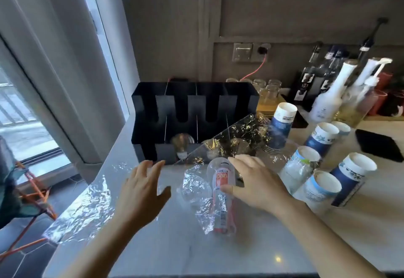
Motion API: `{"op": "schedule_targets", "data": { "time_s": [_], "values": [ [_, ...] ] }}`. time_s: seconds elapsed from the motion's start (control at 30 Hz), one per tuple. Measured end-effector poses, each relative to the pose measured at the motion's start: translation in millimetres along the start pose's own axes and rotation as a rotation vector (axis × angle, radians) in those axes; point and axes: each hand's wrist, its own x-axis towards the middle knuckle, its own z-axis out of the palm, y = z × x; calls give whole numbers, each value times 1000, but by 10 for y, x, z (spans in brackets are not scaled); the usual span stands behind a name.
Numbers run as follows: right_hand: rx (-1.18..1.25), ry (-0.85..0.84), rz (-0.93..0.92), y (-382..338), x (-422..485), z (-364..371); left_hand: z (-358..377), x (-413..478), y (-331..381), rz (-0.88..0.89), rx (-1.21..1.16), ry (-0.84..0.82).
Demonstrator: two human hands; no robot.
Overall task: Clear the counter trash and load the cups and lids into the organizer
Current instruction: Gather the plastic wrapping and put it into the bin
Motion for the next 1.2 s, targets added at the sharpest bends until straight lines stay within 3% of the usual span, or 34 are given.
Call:
{"op": "schedule_targets", "data": {
  "time_s": [0.17, 0.43, 0.9, 1.2],
  "values": [
    [-74, -136, 73, -62, 127, 151, 173, -144, -211, -110, 150, -175],
    [-44, -141, 91, -86, 162, 415, 514, -255, -431, -275, 233, -389],
    [133, 164, 10, -99, 190, 486, 485, -136, -552, -291, -55, -72],
    [142, 473, -9, -140, 169, 298, 66, -182, -603, -323, 4, 35]
  ]
}}
